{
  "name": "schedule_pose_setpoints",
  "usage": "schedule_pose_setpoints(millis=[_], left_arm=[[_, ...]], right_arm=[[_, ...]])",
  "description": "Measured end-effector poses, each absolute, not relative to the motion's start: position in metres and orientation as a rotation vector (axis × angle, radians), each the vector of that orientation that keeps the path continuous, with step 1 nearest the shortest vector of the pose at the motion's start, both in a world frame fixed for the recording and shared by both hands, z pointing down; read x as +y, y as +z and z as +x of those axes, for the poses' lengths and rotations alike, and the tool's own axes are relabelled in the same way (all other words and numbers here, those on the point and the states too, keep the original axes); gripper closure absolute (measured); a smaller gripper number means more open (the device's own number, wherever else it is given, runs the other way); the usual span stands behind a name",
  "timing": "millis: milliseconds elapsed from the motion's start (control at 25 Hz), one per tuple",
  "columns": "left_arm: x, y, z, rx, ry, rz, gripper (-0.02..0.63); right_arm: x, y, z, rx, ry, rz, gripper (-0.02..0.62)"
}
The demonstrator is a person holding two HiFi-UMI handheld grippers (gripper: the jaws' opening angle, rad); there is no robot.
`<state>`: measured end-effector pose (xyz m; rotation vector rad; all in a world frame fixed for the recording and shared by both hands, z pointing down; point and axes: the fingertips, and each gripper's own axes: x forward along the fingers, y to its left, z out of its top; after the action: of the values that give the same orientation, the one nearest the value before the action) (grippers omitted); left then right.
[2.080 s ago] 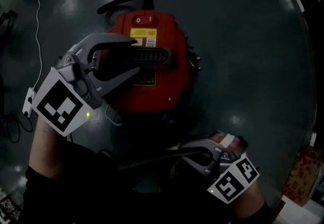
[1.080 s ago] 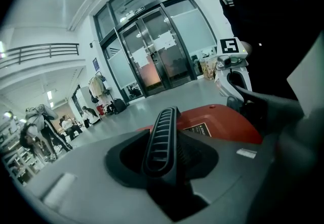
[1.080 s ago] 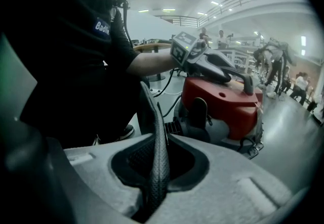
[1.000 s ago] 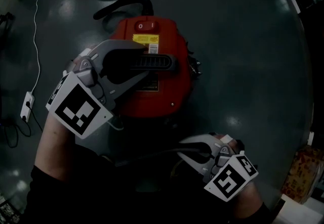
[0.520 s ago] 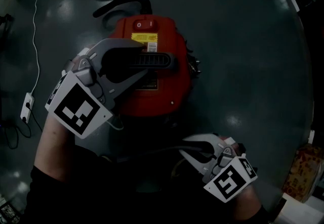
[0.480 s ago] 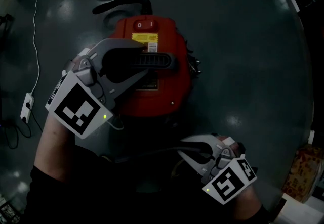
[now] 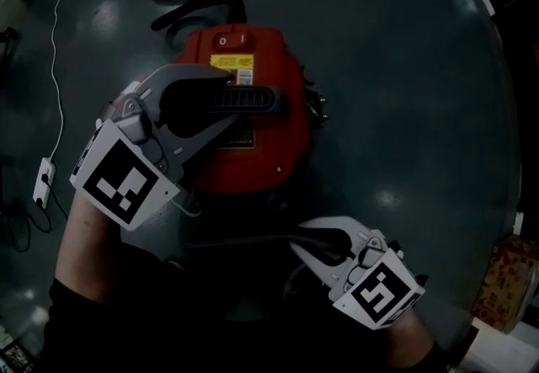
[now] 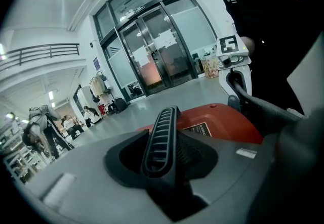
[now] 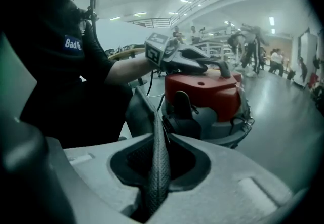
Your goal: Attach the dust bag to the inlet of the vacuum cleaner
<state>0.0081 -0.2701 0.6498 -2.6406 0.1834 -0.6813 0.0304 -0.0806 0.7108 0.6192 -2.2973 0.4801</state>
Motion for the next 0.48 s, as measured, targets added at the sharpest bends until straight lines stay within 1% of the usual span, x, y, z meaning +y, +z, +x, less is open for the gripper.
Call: schedule_pose_setpoints(millis=[120,280,360,480], left_arm=[[-0.27,0.649,0.008,0.189,-0.683,-2.639,0.48],[-0.271,0.649,0.008,0.191,-0.681,-2.643,0.48],[-0.271,0.65,0.008,0.188,-0.685,-2.64,0.48],[-0.27,0.65,0.008,0.186,-0.689,-2.637,0.48]], right_arm=[[-0.08,0.711,0.032,-2.273,0.437,0.633,0.538],[-0.081,0.706,0.022,-2.25,0.187,0.573,0.535],[-0.081,0.706,0.02,-2.224,0.115,0.527,0.531],[-0.083,0.707,0.02,-2.238,0.188,0.533,0.526]])
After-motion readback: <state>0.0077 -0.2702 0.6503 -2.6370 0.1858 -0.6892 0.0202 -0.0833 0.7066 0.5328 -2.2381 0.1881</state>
